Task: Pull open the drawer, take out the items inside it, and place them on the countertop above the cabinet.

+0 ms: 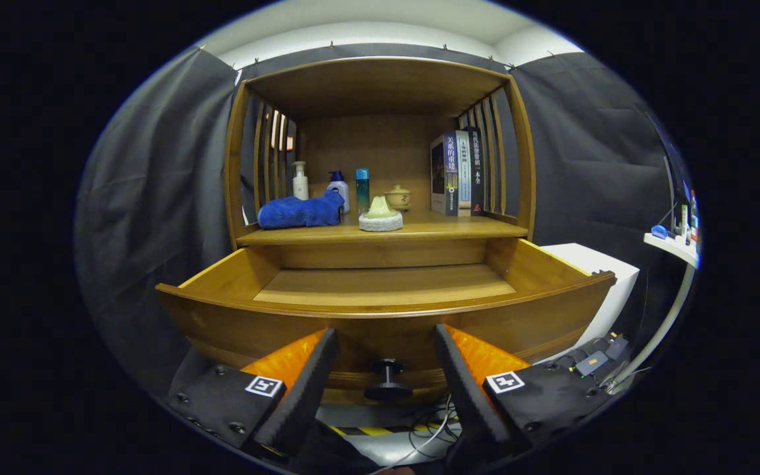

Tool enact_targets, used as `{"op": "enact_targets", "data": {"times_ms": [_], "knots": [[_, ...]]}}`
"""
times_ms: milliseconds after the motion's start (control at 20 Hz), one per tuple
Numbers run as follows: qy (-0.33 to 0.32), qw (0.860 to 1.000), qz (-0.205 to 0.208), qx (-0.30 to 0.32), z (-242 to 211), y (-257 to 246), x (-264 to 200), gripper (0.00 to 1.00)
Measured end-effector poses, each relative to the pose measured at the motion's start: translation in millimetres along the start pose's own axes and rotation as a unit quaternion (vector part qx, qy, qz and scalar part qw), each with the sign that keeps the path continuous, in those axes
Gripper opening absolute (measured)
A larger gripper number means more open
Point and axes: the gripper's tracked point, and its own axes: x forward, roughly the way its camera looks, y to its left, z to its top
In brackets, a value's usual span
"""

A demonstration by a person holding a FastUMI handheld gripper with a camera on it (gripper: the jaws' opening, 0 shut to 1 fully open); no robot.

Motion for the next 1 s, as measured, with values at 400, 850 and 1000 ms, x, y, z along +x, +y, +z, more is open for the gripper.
{"op": "enact_targets", "data": {"times_ms": [400, 850, 1000], "knots": [[0.001, 1.0, 0.008, 0.004, 9.0, -3.9, 18.7, 0.98], [-0.017, 1.0, 0.005, -0.003, 30.9, -1.1, 77.4, 0.98], [-0.021, 1.0, 0.001, -0.008, 35.0, 0.3, 97.9, 0.98]]}}
